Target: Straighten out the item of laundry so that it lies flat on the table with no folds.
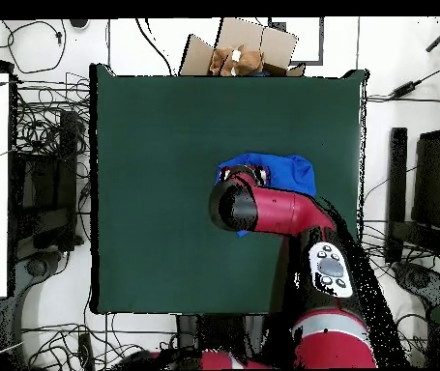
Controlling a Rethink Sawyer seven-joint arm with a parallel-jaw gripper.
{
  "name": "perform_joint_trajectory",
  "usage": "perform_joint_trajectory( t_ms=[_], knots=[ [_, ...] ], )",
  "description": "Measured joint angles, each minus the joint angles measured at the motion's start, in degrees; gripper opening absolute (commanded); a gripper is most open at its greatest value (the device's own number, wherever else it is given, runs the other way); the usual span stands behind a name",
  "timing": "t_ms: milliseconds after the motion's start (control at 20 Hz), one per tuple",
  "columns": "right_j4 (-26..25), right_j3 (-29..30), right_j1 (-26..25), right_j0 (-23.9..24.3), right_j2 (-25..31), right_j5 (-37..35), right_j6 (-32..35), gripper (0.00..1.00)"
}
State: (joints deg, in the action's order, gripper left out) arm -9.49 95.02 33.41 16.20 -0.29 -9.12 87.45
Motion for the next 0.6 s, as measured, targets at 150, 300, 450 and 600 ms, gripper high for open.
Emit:
perform_joint_trajectory(
  t_ms=[150,300,450,600],
  knots=[
    [0.8,-1.8,0.3,-1.0,0.0,-3.0,0.0,0.0],
    [2.0,-5.7,0.3,-2.5,0.0,-9.1,0.0,0.0],
    [2.9,-9.4,0.3,-3.7,0.0,-14.2,0.0,0.0],
    [2.9,-12.7,0.0,-4.5,-0.2,-17.7,0.0,0.0]
  ],
)
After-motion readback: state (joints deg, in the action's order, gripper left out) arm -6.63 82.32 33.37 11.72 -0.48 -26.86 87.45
